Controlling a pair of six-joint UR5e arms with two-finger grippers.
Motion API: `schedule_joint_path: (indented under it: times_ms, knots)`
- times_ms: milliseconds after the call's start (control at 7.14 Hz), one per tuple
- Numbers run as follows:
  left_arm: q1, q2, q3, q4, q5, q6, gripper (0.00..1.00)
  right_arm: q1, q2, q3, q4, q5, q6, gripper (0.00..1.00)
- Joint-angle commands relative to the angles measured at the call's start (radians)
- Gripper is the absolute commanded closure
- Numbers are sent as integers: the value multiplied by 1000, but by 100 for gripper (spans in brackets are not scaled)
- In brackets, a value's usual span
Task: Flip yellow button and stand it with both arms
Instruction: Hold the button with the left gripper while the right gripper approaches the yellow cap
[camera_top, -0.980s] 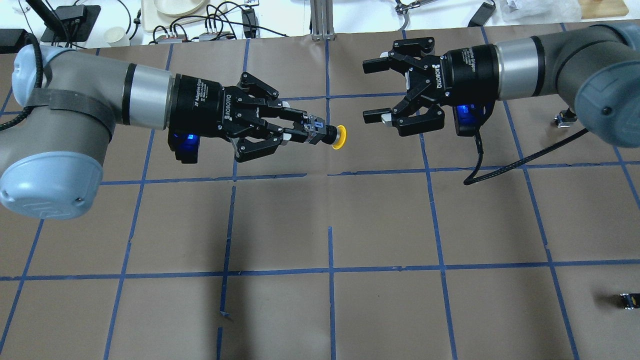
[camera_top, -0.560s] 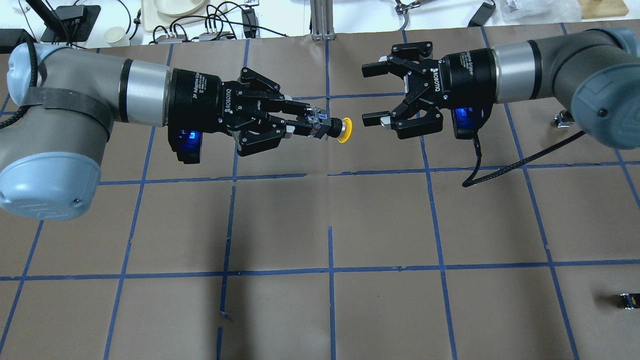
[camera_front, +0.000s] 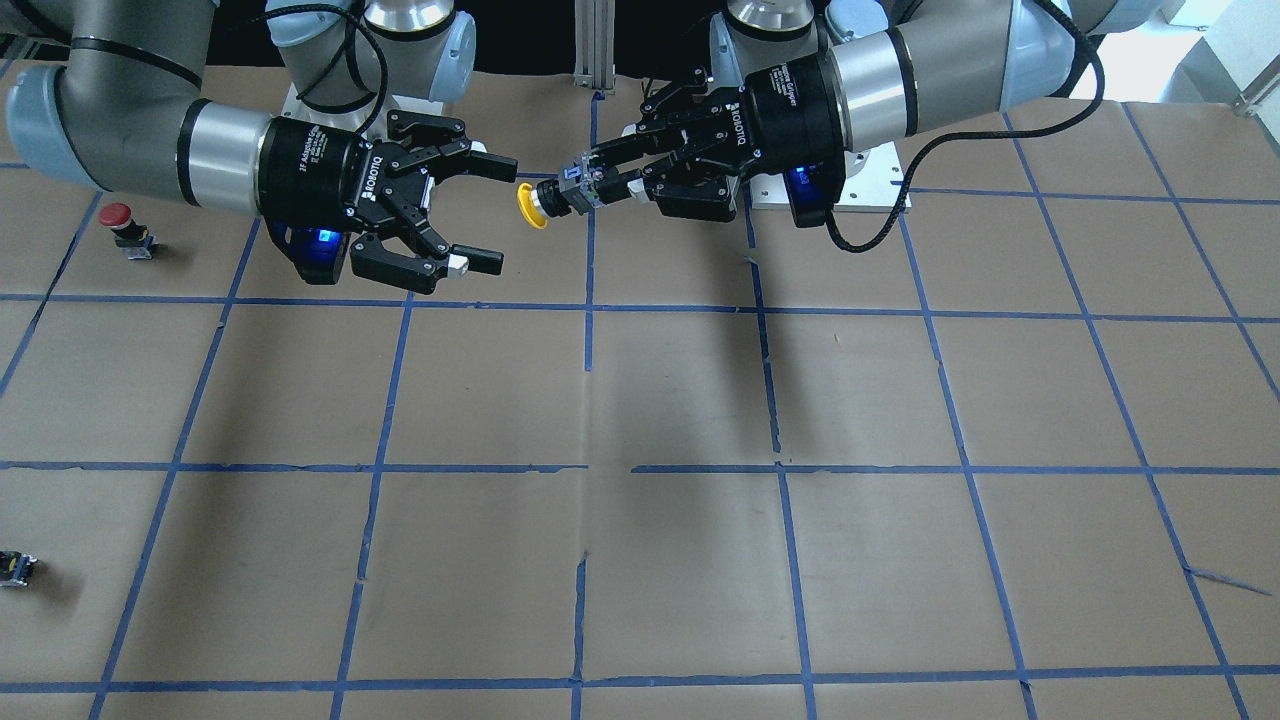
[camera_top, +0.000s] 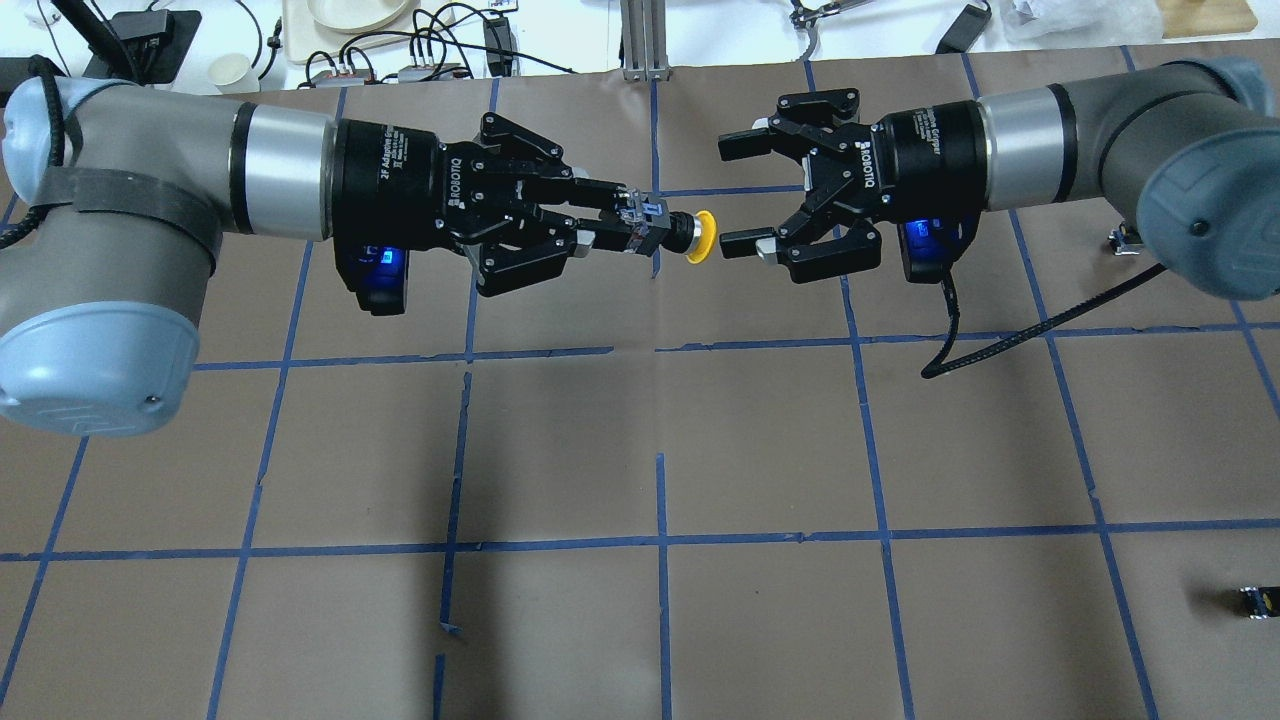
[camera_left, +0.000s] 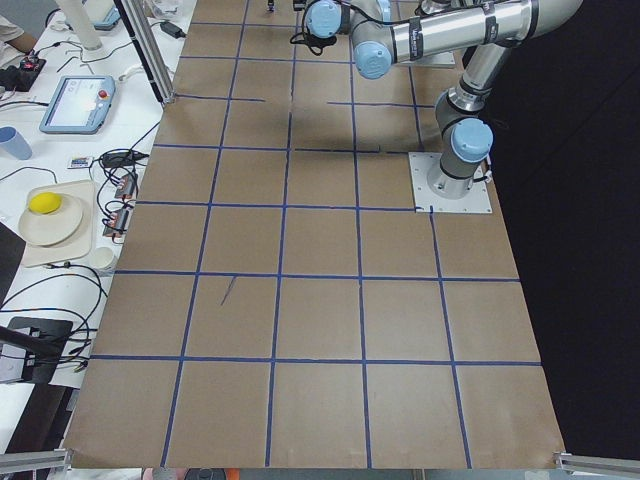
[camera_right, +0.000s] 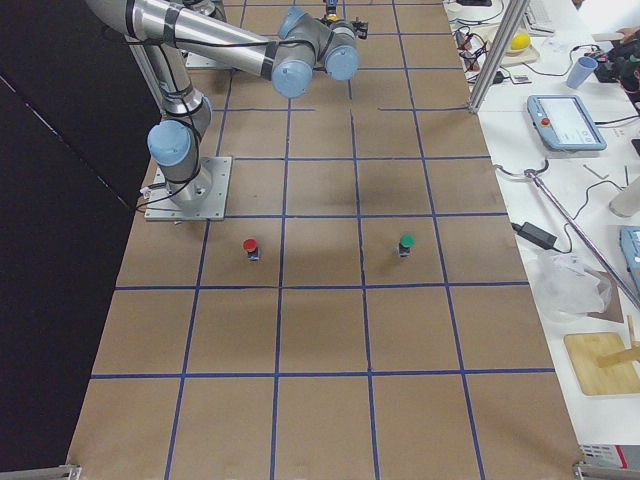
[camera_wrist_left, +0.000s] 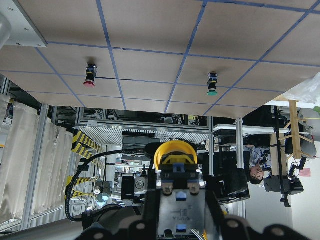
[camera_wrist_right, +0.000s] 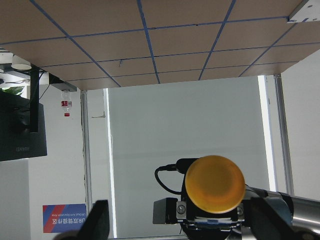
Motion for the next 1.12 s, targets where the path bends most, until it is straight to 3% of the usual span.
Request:
schedule_joint_path:
  times_ms: [0,980]
  knots:
    - [-15,0,3,4,0,-2,90,23,-3,12,3,32,4,0]
    - [-18,9,3,18,-1,-3,90,25,-62,85,21,8,12,0]
